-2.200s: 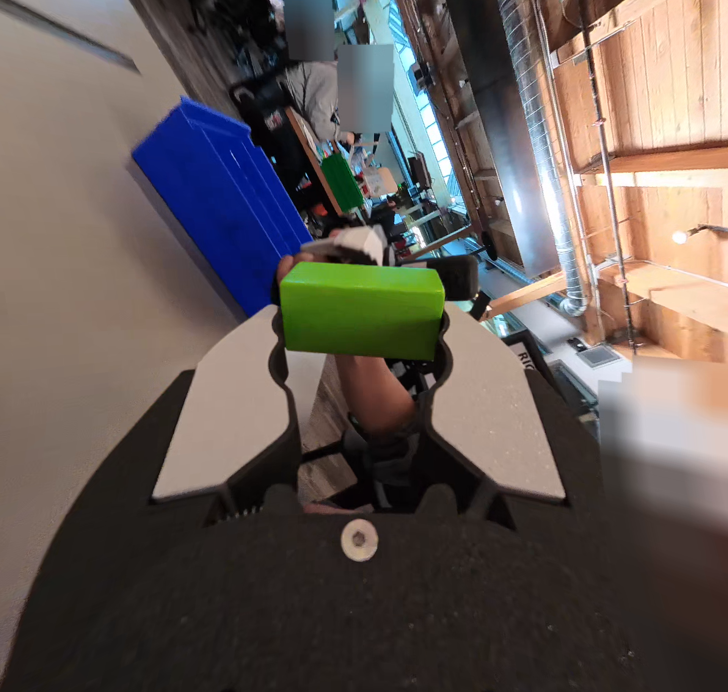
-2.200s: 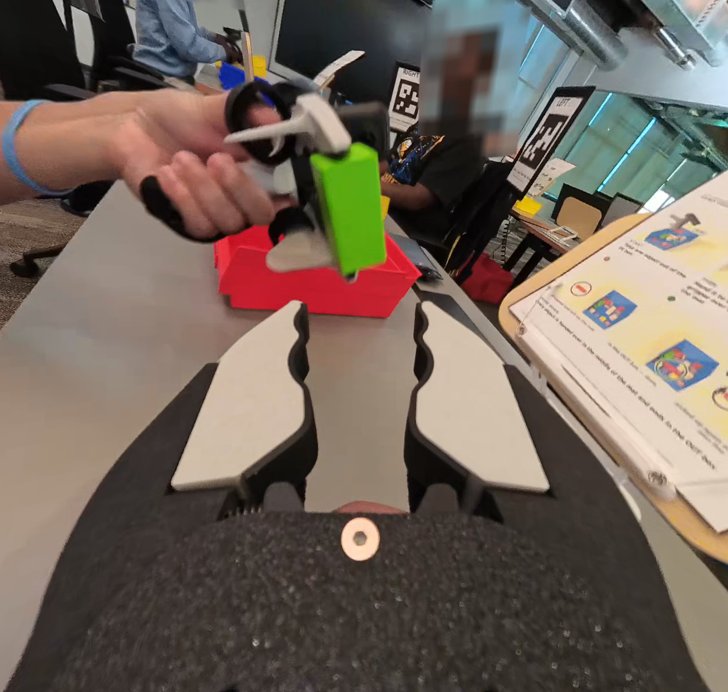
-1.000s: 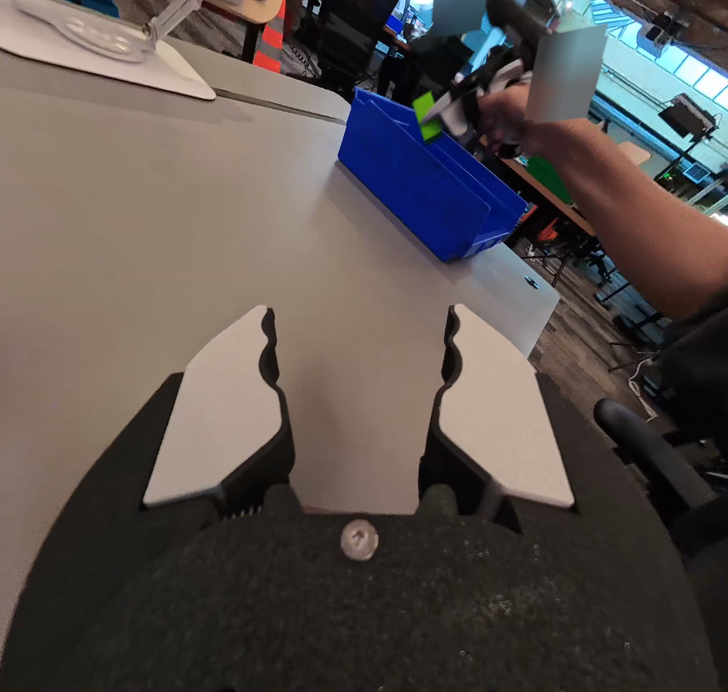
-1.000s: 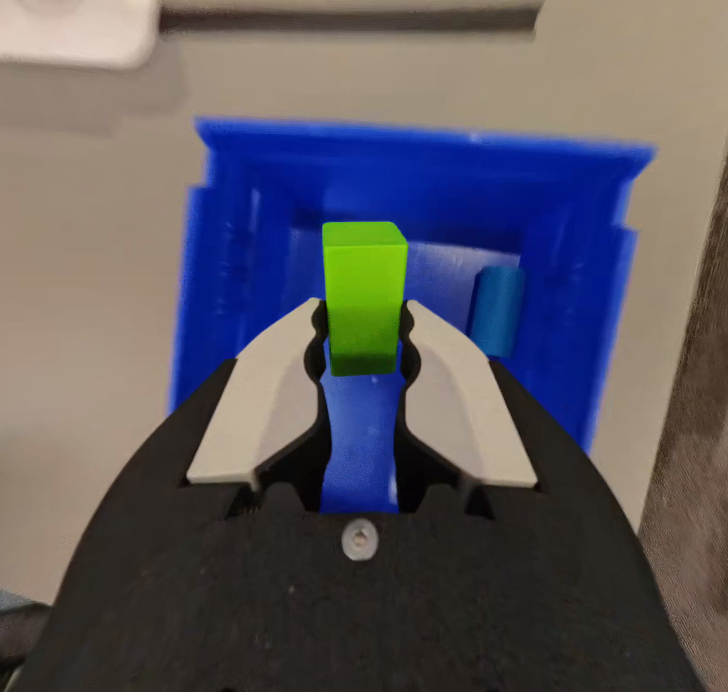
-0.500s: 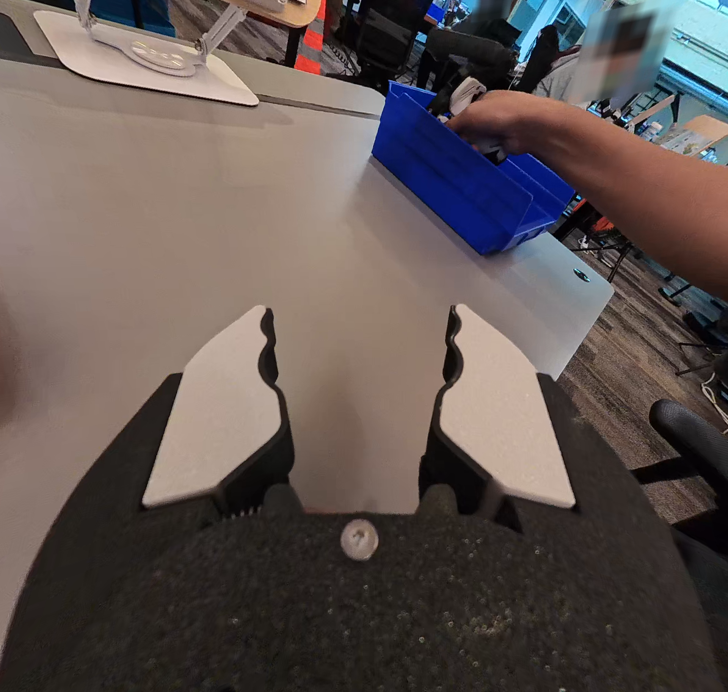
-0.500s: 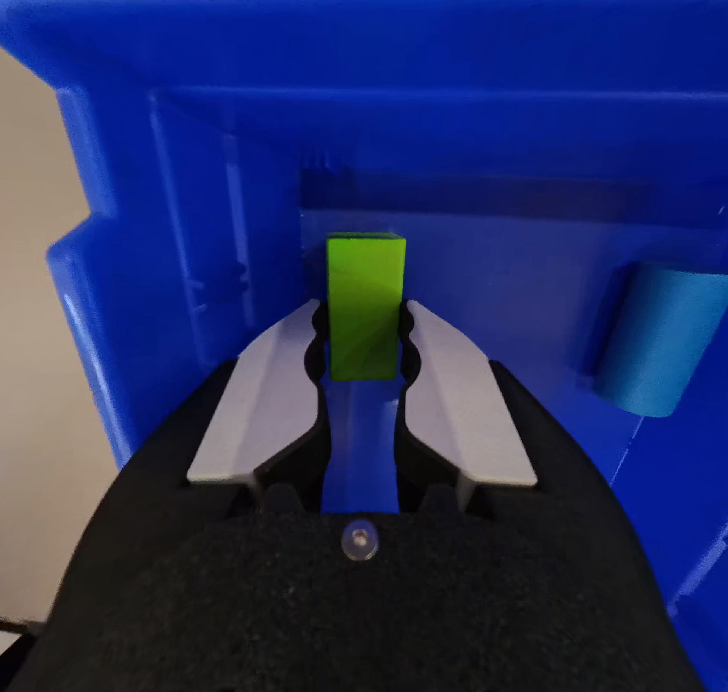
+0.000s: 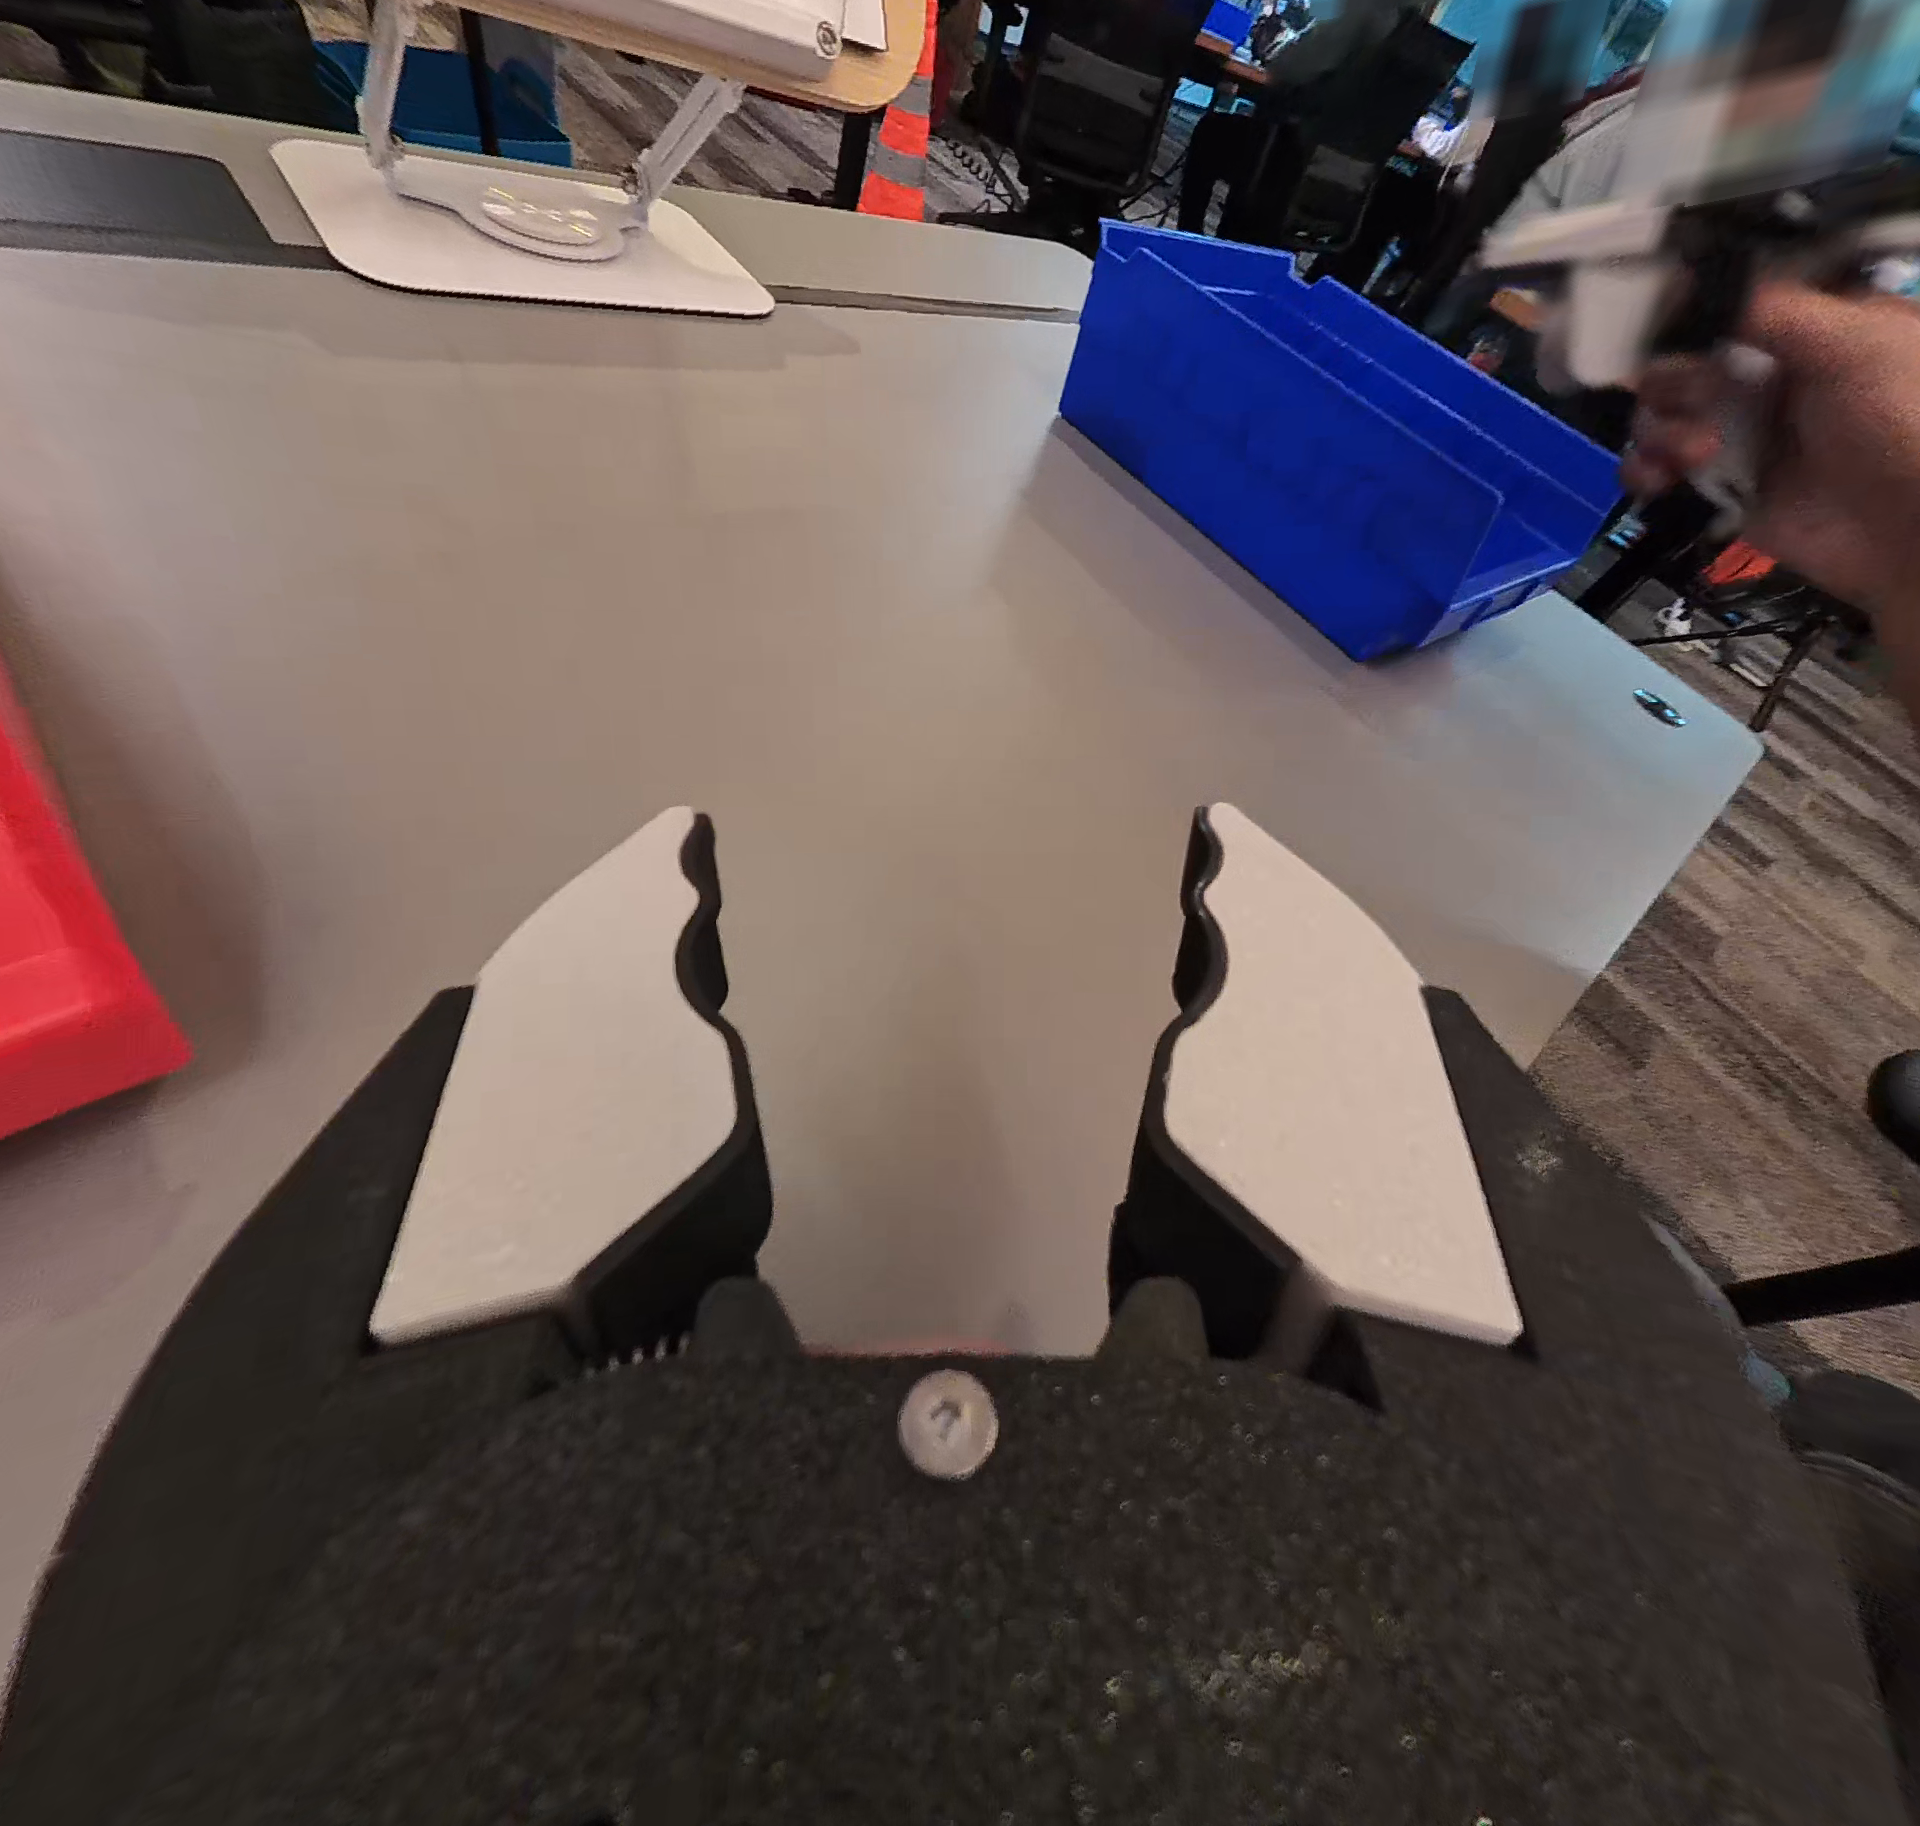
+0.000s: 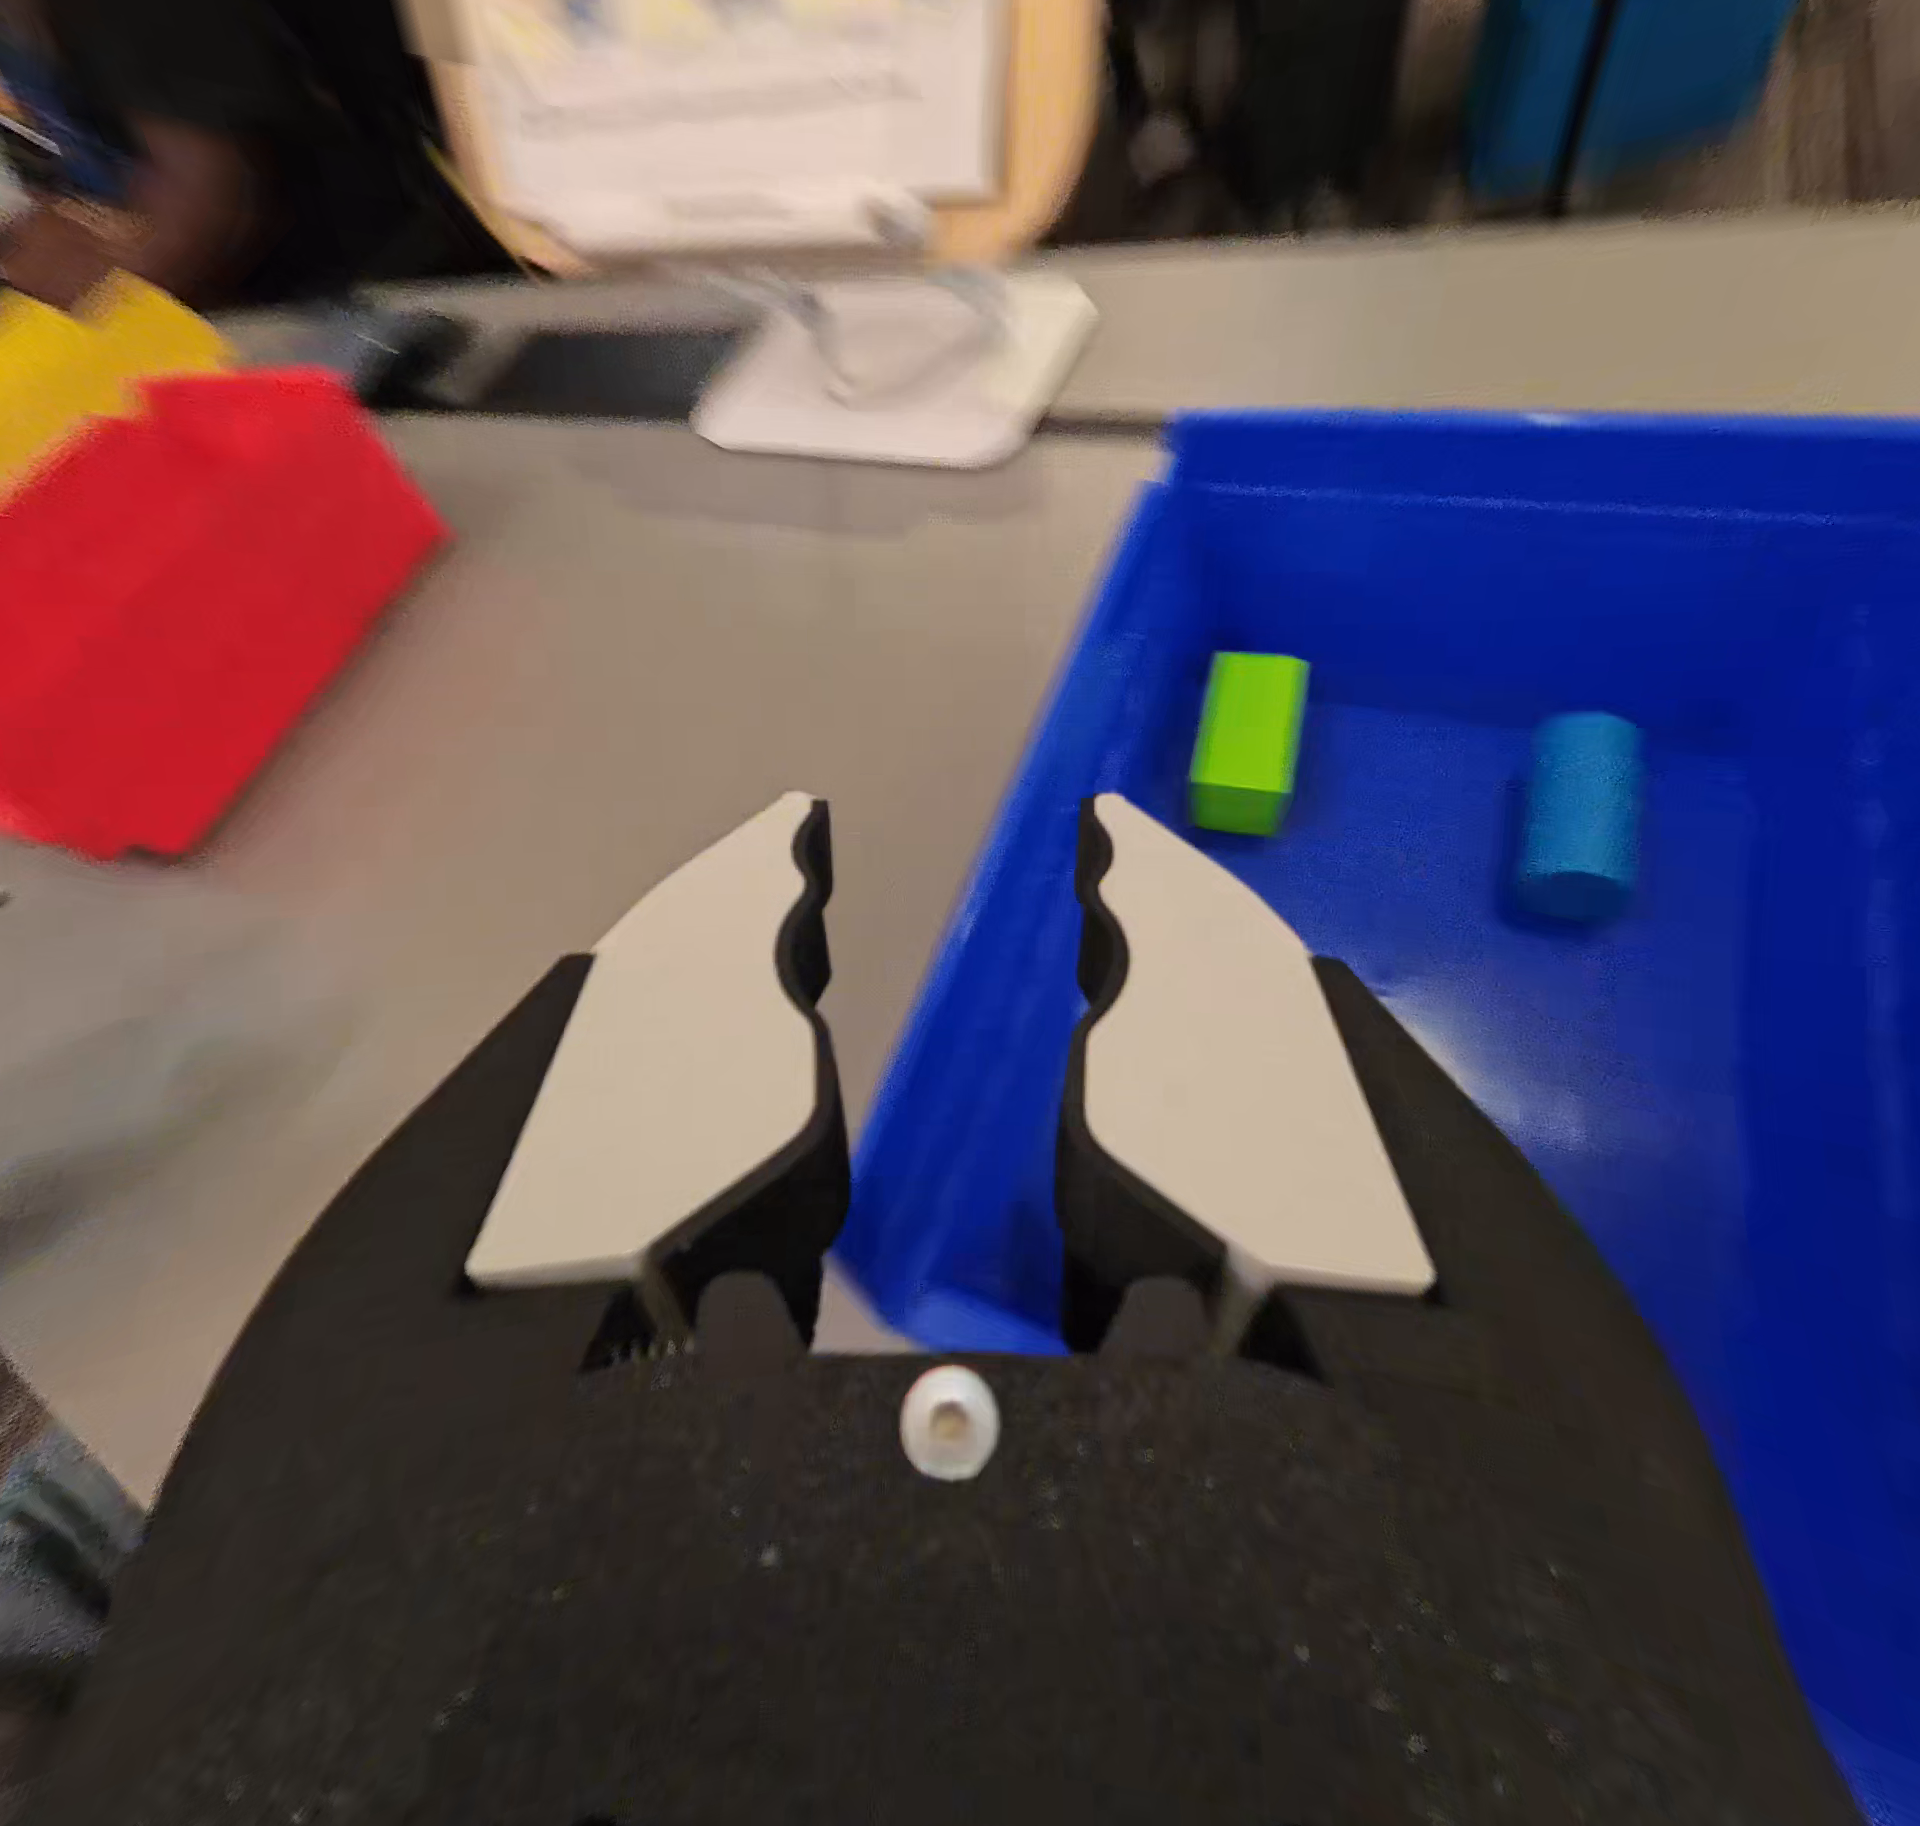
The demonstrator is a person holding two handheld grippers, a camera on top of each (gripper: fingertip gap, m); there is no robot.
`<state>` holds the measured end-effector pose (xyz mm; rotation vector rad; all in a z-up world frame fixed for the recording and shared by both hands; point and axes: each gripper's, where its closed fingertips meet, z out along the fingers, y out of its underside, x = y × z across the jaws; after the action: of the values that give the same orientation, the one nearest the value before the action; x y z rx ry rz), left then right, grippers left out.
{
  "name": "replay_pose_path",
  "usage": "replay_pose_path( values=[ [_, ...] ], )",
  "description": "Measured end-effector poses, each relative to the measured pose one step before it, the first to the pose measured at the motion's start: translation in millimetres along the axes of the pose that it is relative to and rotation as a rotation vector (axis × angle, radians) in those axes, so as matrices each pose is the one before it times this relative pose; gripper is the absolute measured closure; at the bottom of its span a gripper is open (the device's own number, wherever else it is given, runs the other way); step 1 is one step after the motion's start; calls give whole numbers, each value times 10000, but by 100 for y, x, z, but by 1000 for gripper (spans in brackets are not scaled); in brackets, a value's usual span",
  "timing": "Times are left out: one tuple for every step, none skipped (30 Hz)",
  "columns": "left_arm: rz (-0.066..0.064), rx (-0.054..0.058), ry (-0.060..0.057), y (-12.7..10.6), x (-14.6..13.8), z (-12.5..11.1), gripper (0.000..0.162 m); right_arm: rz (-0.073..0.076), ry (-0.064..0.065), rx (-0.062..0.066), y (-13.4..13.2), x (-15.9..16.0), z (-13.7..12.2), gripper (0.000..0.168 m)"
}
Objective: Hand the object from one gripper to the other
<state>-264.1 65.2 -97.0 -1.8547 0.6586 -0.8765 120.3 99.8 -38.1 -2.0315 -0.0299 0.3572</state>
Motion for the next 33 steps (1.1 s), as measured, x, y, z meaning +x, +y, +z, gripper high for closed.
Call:
replay_pose_path(
  values=[
    [103,33,-54,-92,-82,-40,77,-405,-578,1046,1289,-2222,-1377,122],
    [95,61,-41,-156,-45,-58,77,-165,-281,764,1473,-1800,-1154,123],
    [83,71,-45,-200,-49,-63,77,139,-46,418,1684,-1286,-934,123],
    [54,42,2,-202,5,-53,78,292,-118,89,1877,-1093,-689,122],
    [-13,-27,76,-165,79,-29,79,439,-106,-7,1707,-795,-457,122],
    [-81,-62,87,-192,66,-29,80,343,-116,6,1266,-481,-262,121],
    [-89,-101,-1,-243,-121,-57,81,197,7,-53,867,-60,-160,122],
    [-40,-215,-82,-295,-337,-180,80,137,120,-61,470,215,-63,121],
    [72,-288,-177,-513,-602,-425,80,88,6,-43,135,70,27,120],
    [252,-230,-353,-883,-1069,-750,79,30,-108,-82,63,-114,43,119],
    [342,-283,-596,-1038,-1735,-1009,82,-23,-68,-132,113,-105,-19,119],
    [284,-468,-706,-860,-2311,-1011,86,-113,10,-121,160,-32,-70,119],
    [165,-736,-676,-414,-2632,-758,88,-165,98,-42,127,70,-129,119],
    [85,-976,-629,65,-2802,-346,86,-149,62,23,59,25,-91,119],
    [117,-1064,-557,274,-2764,140,86,-101,-15,0,30,-61,0,119],
    [202,-882,-439,148,-2491,716,86,-39,-74,-48,-4,-125,90,119],
    [184,-631,-198,-91,-1945,1258,88,-12,-107,-51,-39,-175,137,119],
    [39,-521,50,-174,-1384,1598,88,-4,-109,-25,-74,-181,156,119],
    [-42,-553,215,-108,-942,1728,88,-3,-107,11,-81,-204,149,119],
    [-73,-529,234,-79,-756,1710,89,-8,-111,15,-73,-237,147,119],
    [-124,-458,60,-86,-855,1564,89,-9,-113,-17,-25,-251,166,119],
    [-129,-352,-23,-139,-809,1360,89,-16,-109,-42,18,-259,174,119],
    [-87,-249,-17,-130,-613,1136,90,-46,-80,-62,45,-211,178,120],
    [-68,-192,-46,-76,-538,957,92,-90,-42,-79,88,-154,151,120],
    [-77,-174,-6,-9,-390,823,94,-121,-20,-72,113,-121,123,120],
    [-62,-167,7,75,-302,728,96,-135,-12,-73,148,-88,86,120],
    [-35,-187,-11,145,-296,657,98,-123,14,-74,159,-37,45,120],
    [-44,-159,-23,167,-275,578,101,-100,30,-62,141,23,30,120],
    [-51,-127,26,144,-162,517,106,-57,26,-54,144,60,21,120],
    [-51,-123,95,183,-18,449,110,-2,0,-45,140,54,3,120],
    [-40,-127,82,216,-10,352,119,68,-22,-23,117,70,-20,120],
    [-14,-84,53,185,-23,199,126,120,-43,6,55,50,-40,120],
    [-8,-79,162,200,161,-11,127,144,-44,29,11,61,-54,120]
  ],
)
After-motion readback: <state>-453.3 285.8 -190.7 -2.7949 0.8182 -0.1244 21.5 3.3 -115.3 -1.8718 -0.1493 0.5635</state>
